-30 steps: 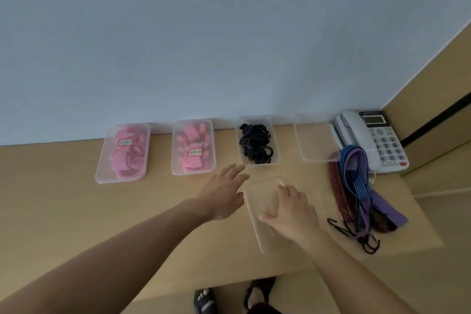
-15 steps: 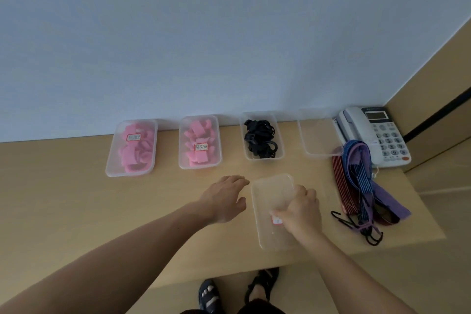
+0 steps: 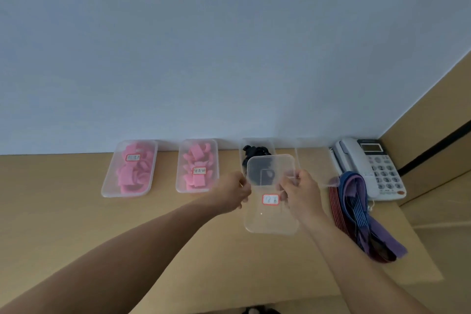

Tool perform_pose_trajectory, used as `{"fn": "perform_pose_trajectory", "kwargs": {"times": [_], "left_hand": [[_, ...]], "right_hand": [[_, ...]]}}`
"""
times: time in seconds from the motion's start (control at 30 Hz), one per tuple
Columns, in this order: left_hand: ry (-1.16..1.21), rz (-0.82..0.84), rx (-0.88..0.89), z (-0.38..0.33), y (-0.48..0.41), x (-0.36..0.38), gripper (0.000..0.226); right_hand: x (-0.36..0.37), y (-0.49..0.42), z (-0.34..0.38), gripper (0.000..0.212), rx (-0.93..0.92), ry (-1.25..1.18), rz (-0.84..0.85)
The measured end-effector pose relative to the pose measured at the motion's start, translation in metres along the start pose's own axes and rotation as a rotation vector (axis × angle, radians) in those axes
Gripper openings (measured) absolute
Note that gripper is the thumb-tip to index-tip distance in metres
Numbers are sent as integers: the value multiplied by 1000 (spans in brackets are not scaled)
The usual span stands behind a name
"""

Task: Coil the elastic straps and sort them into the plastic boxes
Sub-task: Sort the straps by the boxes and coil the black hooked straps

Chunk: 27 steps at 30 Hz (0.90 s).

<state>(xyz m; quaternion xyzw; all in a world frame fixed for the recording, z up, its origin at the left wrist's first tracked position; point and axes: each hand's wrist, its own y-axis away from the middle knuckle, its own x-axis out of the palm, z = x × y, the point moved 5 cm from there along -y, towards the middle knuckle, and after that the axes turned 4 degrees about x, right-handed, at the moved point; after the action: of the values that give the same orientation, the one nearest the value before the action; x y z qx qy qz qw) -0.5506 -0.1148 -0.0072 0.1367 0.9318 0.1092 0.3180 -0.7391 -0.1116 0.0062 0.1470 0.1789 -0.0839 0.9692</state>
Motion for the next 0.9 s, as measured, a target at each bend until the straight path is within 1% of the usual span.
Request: {"fn": "perform_pose_trajectory", "kwargs": {"times": [0.07,0.17,0.23,0.3,0.4,0.5,0.63,0.83,0.9], "left_hand": [[21,-78,-9,-9,-16,-12,19],[-1,-189,-54,-16,-40,-31,23],[-44,-217,-95,-16,-58,-35,25],[-94,-209,-155,-11,-71,-32,26],[-192,-201,-251,0,-87,-27,26],[-288,-215,-310,8,-99,-24,27],[-358,-171,-335,7,-110,-17,15],[-295,-211,-314,13,-109,-10,15],[-181,-223,-339,18,-110,-5,14]], "right_hand": [[1,-18,13,8,-39,42,3],[2,-52,27,18,-95,278,19],[5,-76,33,19,-121,374,17],[14,-96,33,16,-126,418,45],[27,-120,24,19,-105,454,122],[33,-135,17,24,-83,462,172],[33,-147,8,26,-51,477,174],[32,-154,-5,25,4,488,171],[32,-156,-8,25,24,495,176]]}}
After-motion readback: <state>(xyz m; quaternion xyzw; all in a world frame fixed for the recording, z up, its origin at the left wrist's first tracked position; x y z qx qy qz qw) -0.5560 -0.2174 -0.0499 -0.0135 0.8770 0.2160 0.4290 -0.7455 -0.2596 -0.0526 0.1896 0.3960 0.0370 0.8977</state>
